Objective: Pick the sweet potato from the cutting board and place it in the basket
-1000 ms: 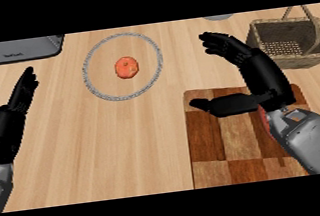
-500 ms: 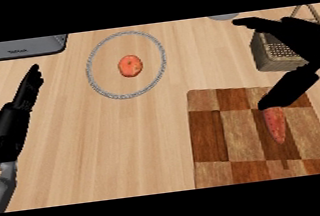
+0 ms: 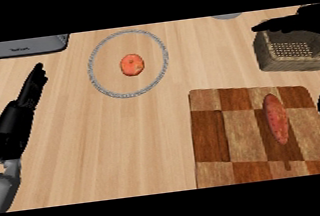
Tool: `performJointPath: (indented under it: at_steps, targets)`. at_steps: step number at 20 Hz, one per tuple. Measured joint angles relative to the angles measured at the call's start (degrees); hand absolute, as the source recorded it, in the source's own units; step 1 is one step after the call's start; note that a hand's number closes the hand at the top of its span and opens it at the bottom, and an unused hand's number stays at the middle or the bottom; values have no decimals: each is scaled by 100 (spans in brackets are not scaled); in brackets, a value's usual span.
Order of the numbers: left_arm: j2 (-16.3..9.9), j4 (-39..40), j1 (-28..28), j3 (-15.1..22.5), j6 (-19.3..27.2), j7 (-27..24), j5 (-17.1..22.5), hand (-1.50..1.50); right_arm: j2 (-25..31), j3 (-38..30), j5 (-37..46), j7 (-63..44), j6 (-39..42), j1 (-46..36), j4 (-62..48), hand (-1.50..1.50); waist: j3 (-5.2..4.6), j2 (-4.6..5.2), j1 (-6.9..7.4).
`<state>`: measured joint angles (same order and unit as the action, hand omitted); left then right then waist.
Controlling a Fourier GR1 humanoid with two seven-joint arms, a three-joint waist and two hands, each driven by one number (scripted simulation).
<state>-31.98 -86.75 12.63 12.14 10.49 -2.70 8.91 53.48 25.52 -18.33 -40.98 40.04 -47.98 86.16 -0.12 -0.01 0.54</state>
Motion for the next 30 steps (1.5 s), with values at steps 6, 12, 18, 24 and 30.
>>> performJointPath:
  at_steps: [6,12,18,24,30]
  targets:
    - [122,90,43,-141,-152,-35,-117,0,-231,-125,276,87,523,98,-406,-150,7,7,-14]
    - [225,-24,-100,-276,-267,-21,-241,0,-520,-195,983,452,780,397,-611,-150,11,8,-1]
    - [362,-31,-32,-398,-319,72,-405,0,-728,-142,1733,831,991,786,-721,-150,12,6,-25]
    - [459,-126,-148,-577,-474,81,-532,0,-1081,-176,2525,1126,1035,1163,-814,-150,12,4,-24]
    - [614,-266,-240,-693,-598,191,-663,0,-1285,-248,3400,1669,823,1607,-885,-150,14,4,-28]
